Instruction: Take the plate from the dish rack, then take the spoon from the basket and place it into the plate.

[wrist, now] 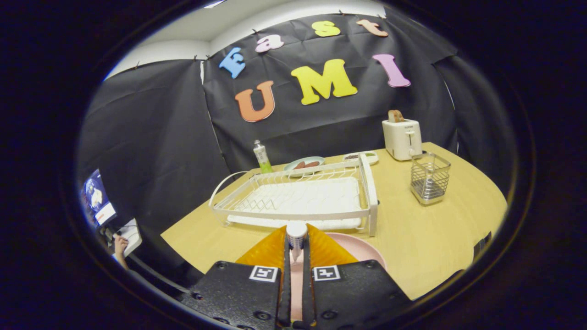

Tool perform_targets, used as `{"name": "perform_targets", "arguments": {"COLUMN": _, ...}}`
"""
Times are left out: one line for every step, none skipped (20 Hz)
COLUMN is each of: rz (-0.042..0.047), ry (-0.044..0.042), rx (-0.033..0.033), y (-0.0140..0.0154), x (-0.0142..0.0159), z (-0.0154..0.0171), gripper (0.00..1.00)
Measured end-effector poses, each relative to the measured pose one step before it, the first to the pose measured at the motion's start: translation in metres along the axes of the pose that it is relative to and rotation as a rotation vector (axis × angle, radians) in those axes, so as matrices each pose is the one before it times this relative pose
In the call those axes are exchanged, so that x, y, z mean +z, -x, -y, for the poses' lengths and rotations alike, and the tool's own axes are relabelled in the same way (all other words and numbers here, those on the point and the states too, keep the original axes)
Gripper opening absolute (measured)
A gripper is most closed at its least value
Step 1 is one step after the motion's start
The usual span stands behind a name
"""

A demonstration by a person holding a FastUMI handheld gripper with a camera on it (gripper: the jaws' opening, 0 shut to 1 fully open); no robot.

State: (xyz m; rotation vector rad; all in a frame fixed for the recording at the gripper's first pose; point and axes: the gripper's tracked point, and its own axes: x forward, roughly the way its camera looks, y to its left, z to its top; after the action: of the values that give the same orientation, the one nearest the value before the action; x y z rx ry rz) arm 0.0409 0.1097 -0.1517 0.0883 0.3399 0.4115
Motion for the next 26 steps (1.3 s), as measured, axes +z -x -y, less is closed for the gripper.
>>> {"name": "perform_targets", "arguments": {"rz": -0.00338, "ry": 0.01066, "rx": -0.00793, "y": -0.00005, "x": -0.00097, "z": -0.00046, "gripper": 0.15}}
{"name": "perform_targets", "arguments": {"rz": -0.00613, "ry": 0.00331, "rx": -0.00910, "y": -0.00016, "x": -0.00040, "z": 0.00035, "gripper": 0.16}}
{"name": "perform_targets", "arguments": {"rz": -0.00737, "ry": -0.00542, "rx": -0.00849, "y": 0.00013, "x": -0.00080, "z": 0.00051, "gripper": 0.17}}
{"name": "perform_targets", "arguments": {"rz": -0.00535, "ry": -0.01049, "rx": -0.00128, "y": -0.00049, "x": 0.00066, "z": 0.00124, "gripper": 0.18}}
{"name": "perform_targets", "arguments": {"rz": -0.00535, "ry": -0.00809, "rx": -0.00462, "y": -0.00056, "x": 0.00107, "z": 0.00064, "gripper": 0.18}}
{"name": "perform_targets", "arguments": {"rz": -0.00104, "ry": -0.00519, "rx": -0.01224, "y": 0.00116, "x": 0.00171, "z": 0.00343, "gripper": 0.19}}
{"name": "perform_targets", "arguments": {"rz": 0.00557, "ry": 0.00012, "rx": -0.01521, "y": 0.00125, "x": 0.00414, "z": 0.00371, "gripper": 0.18}}
{"name": "perform_targets", "arguments": {"rz": 0.01000, "ry": 0.00488, "rx": -0.02240, "y": 0.00362, "x": 0.00486, "z": 0.00423, "gripper": 0.24}}
{"name": "perform_targets", "arguments": {"rz": 0.01165, "ry": 0.00630, "rx": -0.03977, "y": 0.00418, "x": 0.00567, "z": 0.00768, "gripper": 0.35}}
{"name": "perform_targets", "arguments": {"rz": 0.01636, "ry": 0.00542, "rx": -0.04130, "y": 0.00407, "x": 0.00549, "z": 0.00761, "gripper": 0.47}}
{"name": "perform_targets", "arguments": {"rz": 0.01692, "ry": 0.00540, "rx": -0.03503, "y": 0.00276, "x": 0.00613, "z": 0.00551, "gripper": 0.58}}
{"name": "perform_targets", "arguments": {"rz": 0.01607, "ry": 0.00375, "rx": -0.01408, "y": 0.00630, "x": 0.00739, "z": 0.00139, "gripper": 0.70}}
{"name": "perform_targets", "arguments": {"rz": 0.01368, "ry": -0.00491, "rx": -0.00797, "y": 0.00293, "x": 0.00326, "z": -0.00030, "gripper": 0.81}}
{"name": "perform_targets", "arguments": {"rz": 0.01575, "ry": -0.00888, "rx": 0.00165, "y": 0.00691, "x": 0.00498, "z": 0.00040, "gripper": 0.92}}
{"name": "perform_targets", "arguments": {"rz": 0.01492, "ry": -0.00913, "rx": -0.00233, "y": 0.00471, "x": 0.00568, "z": 0.00123, "gripper": 1.00}}
{"name": "perform_targets", "arguments": {"rz": 0.01825, "ry": -0.00609, "rx": -0.01220, "y": 0.00711, "x": 0.00669, "z": 0.00369, "gripper": 1.00}}
{"name": "perform_targets", "arguments": {"rz": 0.01895, "ry": -0.00096, "rx": -0.01187, "y": 0.00564, "x": 0.00722, "z": 0.00294, "gripper": 1.00}}
{"name": "perform_targets", "arguments": {"rz": 0.01929, "ry": 0.00281, "rx": -0.01322, "y": 0.00590, "x": 0.00716, "z": 0.00248, "gripper": 1.00}}
{"name": "perform_targets", "arguments": {"rz": 0.01961, "ry": 0.00546, "rx": -0.01226, "y": 0.00763, "x": 0.00634, "z": 0.00255, "gripper": 1.00}}
{"name": "perform_targets", "arguments": {"rz": 0.02358, "ry": 0.00509, "rx": -0.01306, "y": 0.00668, "x": 0.00817, "z": 0.00304, "gripper": 1.00}}
{"name": "perform_targets", "arguments": {"rz": 0.02337, "ry": 0.01054, "rx": -0.01266, "y": 0.00767, "x": 0.00783, "z": 0.00393, "gripper": 1.00}}
{"name": "perform_targets", "arguments": {"rz": 0.02822, "ry": 0.01500, "rx": -0.01320, "y": 0.00829, "x": 0.00839, "z": 0.00284, "gripper": 1.00}}
{"name": "perform_targets", "arguments": {"rz": 0.03017, "ry": 0.01952, "rx": -0.01707, "y": 0.00686, "x": 0.00946, "z": 0.00436, "gripper": 1.00}}
{"name": "perform_targets", "arguments": {"rz": 0.02671, "ry": 0.01801, "rx": -0.01990, "y": 0.00658, "x": 0.00742, "z": 0.00661, "gripper": 1.00}}
{"name": "perform_targets", "arguments": {"rz": 0.01283, "ry": 0.00876, "rx": -0.01572, "y": 0.00618, "x": 0.00521, "z": 0.00478, "gripper": 1.00}}
{"name": "perform_targets", "arguments": {"rz": 0.00926, "ry": -0.00009, "rx": -0.01739, "y": 0.00659, "x": 0.00395, "z": 0.00482, "gripper": 1.00}}
